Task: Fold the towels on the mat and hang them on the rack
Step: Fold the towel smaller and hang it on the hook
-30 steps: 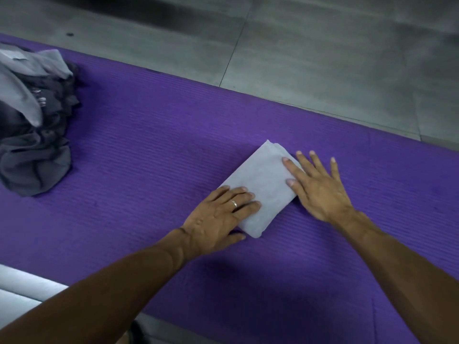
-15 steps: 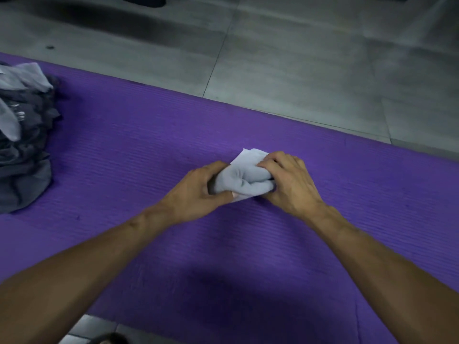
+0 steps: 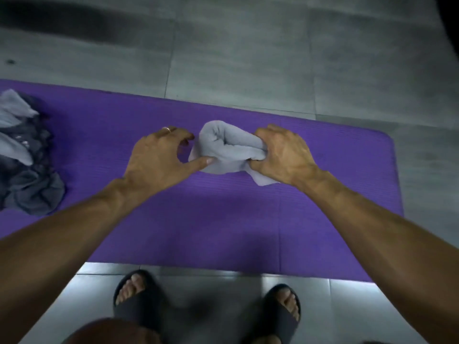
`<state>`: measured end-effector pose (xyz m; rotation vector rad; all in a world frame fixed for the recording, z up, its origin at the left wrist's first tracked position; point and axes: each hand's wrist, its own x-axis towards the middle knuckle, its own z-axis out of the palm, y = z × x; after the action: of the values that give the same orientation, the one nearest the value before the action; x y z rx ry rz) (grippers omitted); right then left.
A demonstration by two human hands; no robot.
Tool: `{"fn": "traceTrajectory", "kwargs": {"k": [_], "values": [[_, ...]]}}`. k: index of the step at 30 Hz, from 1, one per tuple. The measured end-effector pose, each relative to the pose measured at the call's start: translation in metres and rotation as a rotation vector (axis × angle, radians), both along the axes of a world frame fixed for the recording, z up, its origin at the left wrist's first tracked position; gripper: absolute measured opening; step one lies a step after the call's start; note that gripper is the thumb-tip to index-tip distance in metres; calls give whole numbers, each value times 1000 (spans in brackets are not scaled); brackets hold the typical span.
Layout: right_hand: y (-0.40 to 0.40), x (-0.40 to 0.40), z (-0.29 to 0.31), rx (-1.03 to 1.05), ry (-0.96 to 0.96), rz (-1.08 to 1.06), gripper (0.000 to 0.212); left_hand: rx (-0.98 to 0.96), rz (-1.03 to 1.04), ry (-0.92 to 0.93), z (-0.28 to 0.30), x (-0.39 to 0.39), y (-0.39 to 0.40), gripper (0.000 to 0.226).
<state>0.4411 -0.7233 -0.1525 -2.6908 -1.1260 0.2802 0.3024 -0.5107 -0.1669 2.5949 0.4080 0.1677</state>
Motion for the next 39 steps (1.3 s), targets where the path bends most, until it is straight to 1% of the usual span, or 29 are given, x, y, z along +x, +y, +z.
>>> {"fn": "traceTrajectory", "kwargs": {"k": [3,6,7,11,15,19,21,24,29,34,39], "values": [[-26,-12,80,14,28,-142,28,83,-31,55,82,-3,-22,63],[-53,-25,167,21,35,-266,28,105,-112,115,169,-6,-51,40],[-62,-29,196,25,35,-309,27,111,-136,143,197,-5,-62,37],[-101,-42,296,70,43,-476,29,86,-196,201,292,-2,-110,34],[-147,-49,370,116,24,-600,30,38,-197,173,365,5,-166,33],[-204,-39,419,163,12,-642,33,80,-202,188,411,15,-228,33],[-238,-26,442,175,2,-616,29,102,-190,183,430,22,-260,32],[-291,-9,477,195,-15,-559,26,119,-179,231,458,32,-309,35],[-365,28,533,177,-18,-523,26,125,-156,244,506,62,-383,35],[-409,80,573,166,13,-541,26,116,-158,212,539,113,-437,34],[-450,143,602,171,-34,-568,26,141,-204,167,557,182,-481,34]]}}
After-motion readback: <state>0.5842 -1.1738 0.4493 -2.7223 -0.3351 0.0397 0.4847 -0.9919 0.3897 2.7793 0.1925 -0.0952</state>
